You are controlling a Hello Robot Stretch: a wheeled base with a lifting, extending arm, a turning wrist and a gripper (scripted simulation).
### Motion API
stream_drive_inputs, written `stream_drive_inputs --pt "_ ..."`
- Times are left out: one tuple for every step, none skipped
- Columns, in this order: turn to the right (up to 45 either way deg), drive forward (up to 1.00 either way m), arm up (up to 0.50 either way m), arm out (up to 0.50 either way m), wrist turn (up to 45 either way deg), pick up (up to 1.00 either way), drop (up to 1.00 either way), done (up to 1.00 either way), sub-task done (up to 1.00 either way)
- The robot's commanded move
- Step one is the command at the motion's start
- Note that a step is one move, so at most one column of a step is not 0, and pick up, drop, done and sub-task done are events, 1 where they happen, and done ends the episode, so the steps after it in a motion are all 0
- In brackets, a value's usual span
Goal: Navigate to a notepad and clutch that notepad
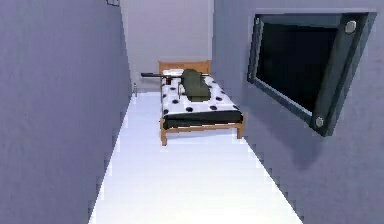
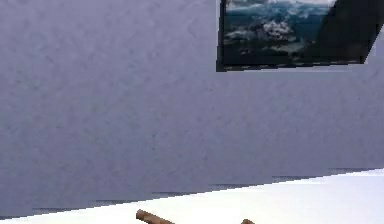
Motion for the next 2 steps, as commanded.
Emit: stream_drive_inputs --pt "0.0 1.0 0.0 0.0 0.0 0.0 0.0 0.0 0.0" --pt "-3.0 0.0 0.0 0.0 0.0 0.0 0.0 0.0 0.0"
